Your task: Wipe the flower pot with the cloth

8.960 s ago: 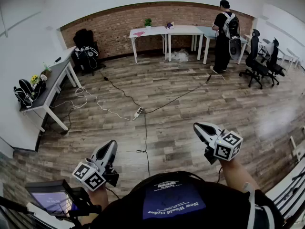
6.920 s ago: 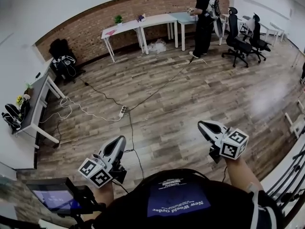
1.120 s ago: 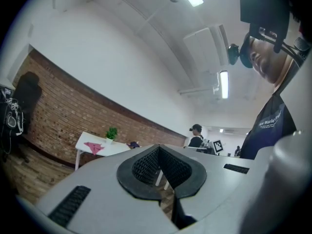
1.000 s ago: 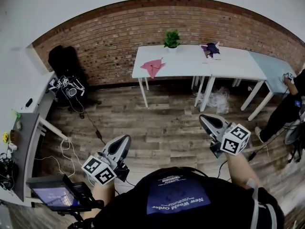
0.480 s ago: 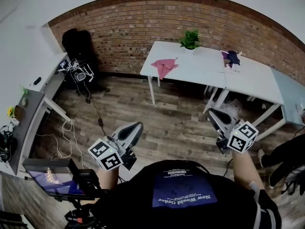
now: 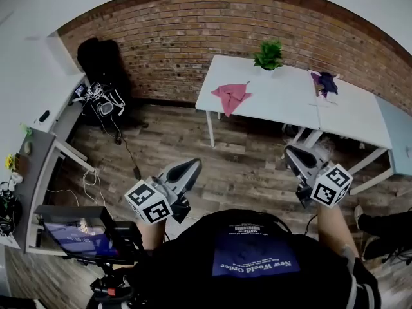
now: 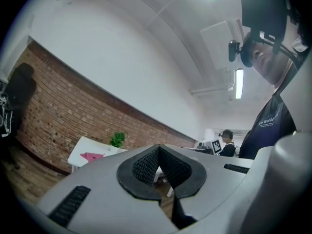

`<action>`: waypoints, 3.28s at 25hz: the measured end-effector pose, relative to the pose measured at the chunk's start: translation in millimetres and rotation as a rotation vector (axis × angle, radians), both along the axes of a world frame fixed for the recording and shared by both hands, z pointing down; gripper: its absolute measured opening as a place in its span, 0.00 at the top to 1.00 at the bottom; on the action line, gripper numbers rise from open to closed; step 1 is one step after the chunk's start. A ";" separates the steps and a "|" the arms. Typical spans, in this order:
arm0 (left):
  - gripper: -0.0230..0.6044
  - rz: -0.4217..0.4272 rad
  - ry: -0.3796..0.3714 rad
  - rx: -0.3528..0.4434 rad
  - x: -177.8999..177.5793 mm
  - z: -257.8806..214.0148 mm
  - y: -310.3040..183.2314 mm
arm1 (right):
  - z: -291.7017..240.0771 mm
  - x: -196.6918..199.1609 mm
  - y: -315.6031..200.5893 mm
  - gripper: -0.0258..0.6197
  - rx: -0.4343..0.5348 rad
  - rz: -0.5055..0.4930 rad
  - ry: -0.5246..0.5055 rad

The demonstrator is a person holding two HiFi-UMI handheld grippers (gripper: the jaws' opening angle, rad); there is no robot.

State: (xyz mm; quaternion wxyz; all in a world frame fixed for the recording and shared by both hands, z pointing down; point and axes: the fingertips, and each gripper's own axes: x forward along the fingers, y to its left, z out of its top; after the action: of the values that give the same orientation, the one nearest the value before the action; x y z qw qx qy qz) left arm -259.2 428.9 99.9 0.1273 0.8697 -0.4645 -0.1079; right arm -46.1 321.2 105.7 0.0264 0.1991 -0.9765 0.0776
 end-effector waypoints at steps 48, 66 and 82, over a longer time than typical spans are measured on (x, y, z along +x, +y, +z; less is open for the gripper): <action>0.97 0.058 -0.105 -0.145 -35.0 39.9 -468.4 | 60.9 -100.4 -426.4 0.73 0.004 -0.213 0.119; 0.97 0.330 -0.129 -0.083 -218.1 64.5 -613.6 | 143.3 -306.2 -507.0 0.57 -0.036 -0.129 0.481; 0.97 0.153 -0.120 -0.261 -141.1 131.9 -641.8 | 339.0 -314.8 -523.0 0.29 0.011 -0.594 0.862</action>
State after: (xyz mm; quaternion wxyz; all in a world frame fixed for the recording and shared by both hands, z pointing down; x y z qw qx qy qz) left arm -400.3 -213.0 231.9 0.2190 0.8836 -0.4135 0.0153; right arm -360.9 -201.8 444.7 0.4459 -0.0725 -0.8917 -0.0276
